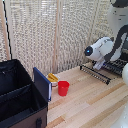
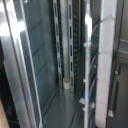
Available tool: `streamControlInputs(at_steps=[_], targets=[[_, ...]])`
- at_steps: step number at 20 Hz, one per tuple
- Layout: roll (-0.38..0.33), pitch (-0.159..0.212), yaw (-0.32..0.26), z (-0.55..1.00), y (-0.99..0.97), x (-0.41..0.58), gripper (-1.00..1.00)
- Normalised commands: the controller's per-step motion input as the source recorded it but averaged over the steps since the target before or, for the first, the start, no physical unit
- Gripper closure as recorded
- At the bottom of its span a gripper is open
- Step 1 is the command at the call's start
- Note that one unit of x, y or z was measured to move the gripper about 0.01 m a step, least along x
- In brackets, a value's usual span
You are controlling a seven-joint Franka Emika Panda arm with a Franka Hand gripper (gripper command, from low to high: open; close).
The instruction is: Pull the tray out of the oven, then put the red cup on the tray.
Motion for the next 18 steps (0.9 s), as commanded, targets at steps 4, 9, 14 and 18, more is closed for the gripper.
streamControlInputs(at_steps=[4,9,14,18], targets=[[0.051,0.028,0.008,0.06,-0.24,0.076,1.0],[0.003,0.017,0.0,0.22,-0.5,0.012,1.0],[0.005,0.044,0.038,0.22,-0.43,0.0,1.0],[0.0,0.032,0.059,0.16,-0.28,0.0,1.0]])
